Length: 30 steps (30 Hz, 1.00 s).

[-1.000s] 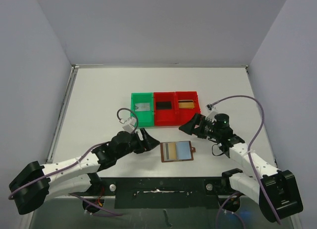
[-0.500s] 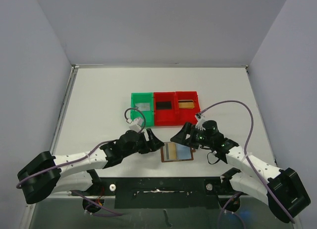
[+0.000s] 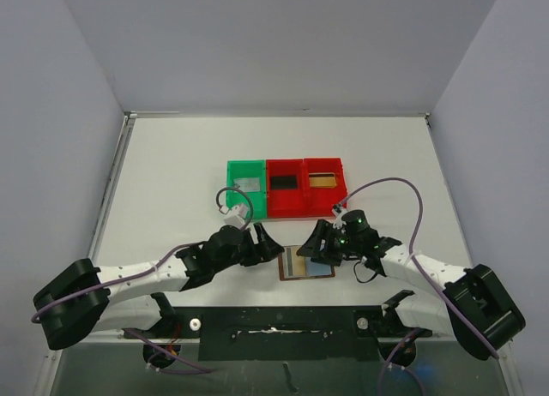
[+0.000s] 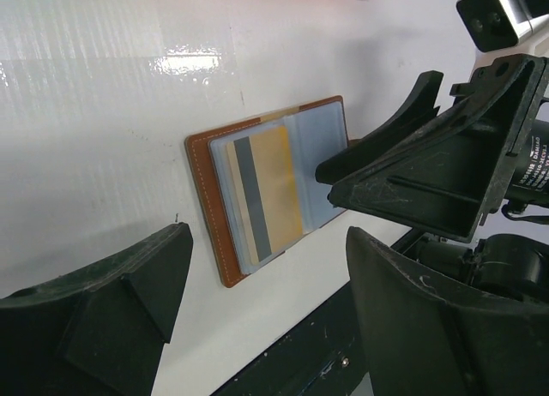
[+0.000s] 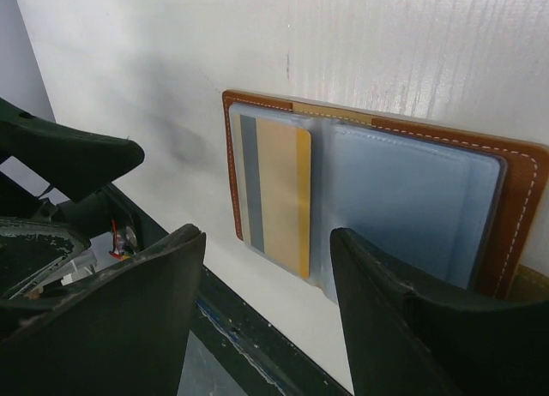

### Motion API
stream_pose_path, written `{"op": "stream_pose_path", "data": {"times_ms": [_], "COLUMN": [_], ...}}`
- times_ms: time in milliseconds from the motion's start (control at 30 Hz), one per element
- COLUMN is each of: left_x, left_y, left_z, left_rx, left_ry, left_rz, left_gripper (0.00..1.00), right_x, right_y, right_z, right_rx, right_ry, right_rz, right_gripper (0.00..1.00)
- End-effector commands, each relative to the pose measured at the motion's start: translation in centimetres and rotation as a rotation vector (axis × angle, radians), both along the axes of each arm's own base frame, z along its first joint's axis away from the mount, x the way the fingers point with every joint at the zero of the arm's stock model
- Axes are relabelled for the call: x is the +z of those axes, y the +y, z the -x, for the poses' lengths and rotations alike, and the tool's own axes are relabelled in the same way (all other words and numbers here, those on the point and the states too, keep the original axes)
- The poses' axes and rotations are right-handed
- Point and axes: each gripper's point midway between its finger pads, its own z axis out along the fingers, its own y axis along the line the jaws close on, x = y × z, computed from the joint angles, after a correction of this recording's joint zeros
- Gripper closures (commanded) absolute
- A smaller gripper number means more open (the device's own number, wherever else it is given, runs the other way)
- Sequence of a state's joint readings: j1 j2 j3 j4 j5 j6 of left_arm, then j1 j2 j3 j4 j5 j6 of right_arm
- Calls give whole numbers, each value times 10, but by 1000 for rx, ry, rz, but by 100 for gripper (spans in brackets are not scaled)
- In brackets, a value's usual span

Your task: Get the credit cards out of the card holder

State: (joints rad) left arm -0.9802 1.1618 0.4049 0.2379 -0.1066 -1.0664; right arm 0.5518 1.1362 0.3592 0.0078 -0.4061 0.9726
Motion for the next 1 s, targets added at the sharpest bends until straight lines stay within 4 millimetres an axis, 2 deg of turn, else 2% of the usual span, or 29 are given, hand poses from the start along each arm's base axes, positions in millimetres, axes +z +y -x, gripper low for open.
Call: {"op": "stream_pose_path", "data": {"times_ms": [0,333,600,800,967], "left_x": [29,21,5,2,-11], "left_y": [-17,-29,-37,-48,-56], "left_z": [-13,-13,-15,-13,-11], "left_rx": [10,-26,-47,-76,-96], "left_ry": [-54,-31,6,1,26], "left_rz": [73,62,-26,-83,-159], "left_gripper": [29,34,45,47,55], "right_x": [7,-11,-26,-28,-26], "right_y": [14,11,7,6,6], "right_z": [1,3,4,3,1], "right_rx": [62,69,60,50,48], "right_ry": [-19,24,59,62,59], "right_rz": [-60,-11,28,36,27], "right_gripper": [40,55,72,79,85]}}
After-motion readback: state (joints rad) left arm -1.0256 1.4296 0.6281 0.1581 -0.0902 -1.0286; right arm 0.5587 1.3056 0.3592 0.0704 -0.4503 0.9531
